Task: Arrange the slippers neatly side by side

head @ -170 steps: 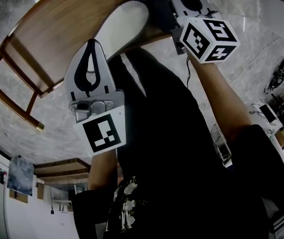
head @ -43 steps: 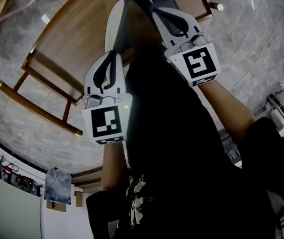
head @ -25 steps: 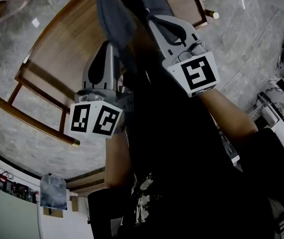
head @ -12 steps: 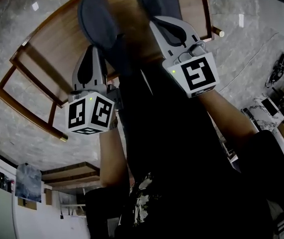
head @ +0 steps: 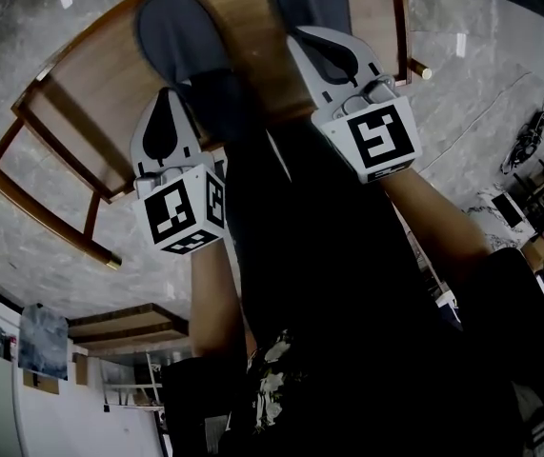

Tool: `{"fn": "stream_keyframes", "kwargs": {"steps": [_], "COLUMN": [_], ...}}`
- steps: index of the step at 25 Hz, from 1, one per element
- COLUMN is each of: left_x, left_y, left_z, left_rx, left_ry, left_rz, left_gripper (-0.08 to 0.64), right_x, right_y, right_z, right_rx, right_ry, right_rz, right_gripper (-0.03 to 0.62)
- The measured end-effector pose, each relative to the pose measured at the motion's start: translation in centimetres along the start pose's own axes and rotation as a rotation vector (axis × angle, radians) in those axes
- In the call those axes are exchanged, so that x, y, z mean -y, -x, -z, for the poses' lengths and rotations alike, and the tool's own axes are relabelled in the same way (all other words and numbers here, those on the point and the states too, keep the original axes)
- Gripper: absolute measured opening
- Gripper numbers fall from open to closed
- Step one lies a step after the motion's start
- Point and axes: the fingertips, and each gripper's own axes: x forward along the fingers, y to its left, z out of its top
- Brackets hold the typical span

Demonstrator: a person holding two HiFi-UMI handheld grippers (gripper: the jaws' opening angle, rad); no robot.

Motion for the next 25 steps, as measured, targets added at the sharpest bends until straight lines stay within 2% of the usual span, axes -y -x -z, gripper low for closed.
{"fn": "stream_keyframes", "kwargs": {"steps": [5, 8, 9, 12, 15, 16, 18, 19, 22, 25], "left_x": [0.3, 0.8, 0.9, 1.5, 2.0, 2.1, 2.1, 2.2, 2.5, 2.9], "left_y": [0.2, 0.0, 0.0, -0.7, -2.2, -2.8, -3.8, -4.1, -3.5, -1.8], "left_z": [-1.3, -2.4, -2.5, -2.1, -0.9, -0.3, 0.4, 0.4, -1.0, -2.5], "left_rx": [0.043, 0.074, 0.077, 0.048, -0.012, -0.04, -0.084, -0.089, -0.041, 0.032], "left_ry": [-0.043, -0.032, -0.027, -0.03, -0.067, -0.087, -0.118, -0.126, -0.149, -0.209], "left_rz": [-0.002, 0.017, 0.023, 0.037, 0.042, 0.04, 0.039, 0.043, 0.06, 0.062], "left_gripper": [0.003, 0.01, 0.062, 0.116, 0.126, 0.12, 0.037, 0.028, 0.018, 0.017], "right_x": [0.5, 0.6, 0.7, 0.9, 1.2, 1.2, 1.3, 1.4, 2.1, 2.3], "right_y": [0.2, 0.3, 0.3, 0.6, 0.9, 1.0, 1.1, 1.2, 1.3, 1.2], "right_z": [-0.2, -0.7, -0.7, -0.6, -0.2, 0.0, 0.2, 0.3, 0.7, 0.8], "right_rx": [0.015, 0.04, 0.045, 0.047, 0.036, 0.031, 0.027, 0.027, 0.019, 0.023], "right_ry": [-0.026, -0.032, -0.032, -0.041, -0.025, -0.012, -0.01, -0.02, -0.027, -0.026], "right_rz": [0.018, 0.017, 0.017, 0.027, 0.042, 0.045, 0.047, 0.049, 0.067, 0.072], "right_gripper": [-0.002, -0.002, 0.0, 0.0, 0.0, 0.0, 0.0, -0.002, 0.0, -0.002]}}
